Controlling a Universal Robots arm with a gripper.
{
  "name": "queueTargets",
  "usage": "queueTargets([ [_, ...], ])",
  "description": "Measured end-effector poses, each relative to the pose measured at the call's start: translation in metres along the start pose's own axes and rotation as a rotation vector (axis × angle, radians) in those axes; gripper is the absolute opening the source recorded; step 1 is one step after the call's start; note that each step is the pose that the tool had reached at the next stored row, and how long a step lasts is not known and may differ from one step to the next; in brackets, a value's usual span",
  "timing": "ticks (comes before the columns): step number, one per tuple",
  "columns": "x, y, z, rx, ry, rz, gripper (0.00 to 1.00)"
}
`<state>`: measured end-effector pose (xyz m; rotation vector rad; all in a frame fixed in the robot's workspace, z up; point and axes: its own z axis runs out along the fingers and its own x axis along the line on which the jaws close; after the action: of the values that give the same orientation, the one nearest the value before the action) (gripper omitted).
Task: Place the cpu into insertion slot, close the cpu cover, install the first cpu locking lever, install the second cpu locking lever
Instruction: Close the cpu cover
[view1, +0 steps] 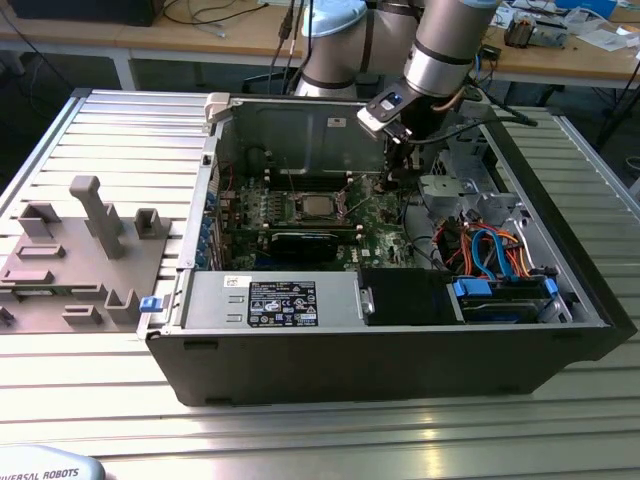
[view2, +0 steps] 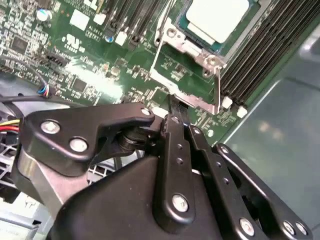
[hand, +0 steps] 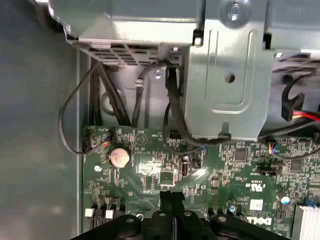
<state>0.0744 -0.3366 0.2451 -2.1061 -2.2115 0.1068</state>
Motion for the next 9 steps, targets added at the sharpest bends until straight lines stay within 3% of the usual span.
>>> queueTargets([
  [1, 0.0005, -0.0132, 0.0015, -0.0018, 0.0009, 0.000, 0.11],
  [9, 0.0008, -0.0196, 0.0023, -0.0018, 0.0010, 0.000, 0.11],
])
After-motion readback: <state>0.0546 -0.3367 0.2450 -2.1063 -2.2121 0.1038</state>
